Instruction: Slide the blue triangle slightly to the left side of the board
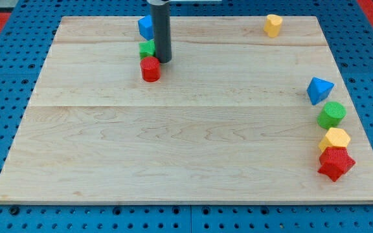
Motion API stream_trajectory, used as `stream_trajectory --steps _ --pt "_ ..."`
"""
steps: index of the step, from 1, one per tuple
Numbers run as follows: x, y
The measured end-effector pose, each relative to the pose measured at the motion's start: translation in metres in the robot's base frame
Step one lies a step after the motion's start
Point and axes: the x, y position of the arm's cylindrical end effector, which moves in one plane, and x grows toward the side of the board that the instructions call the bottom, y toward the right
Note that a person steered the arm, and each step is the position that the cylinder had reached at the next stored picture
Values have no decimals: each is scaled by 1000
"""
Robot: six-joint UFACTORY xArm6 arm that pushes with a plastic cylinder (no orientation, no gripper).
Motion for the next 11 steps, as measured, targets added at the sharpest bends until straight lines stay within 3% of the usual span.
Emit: stream_trajectory --steps 1,4,5,6,8,9,10,11 --pt "19 0" --pt "-4 300" --pt "45 355" --pt "88 353" --pt "83 151" --pt "96 218" --pt "92 239" --pt "137 225"
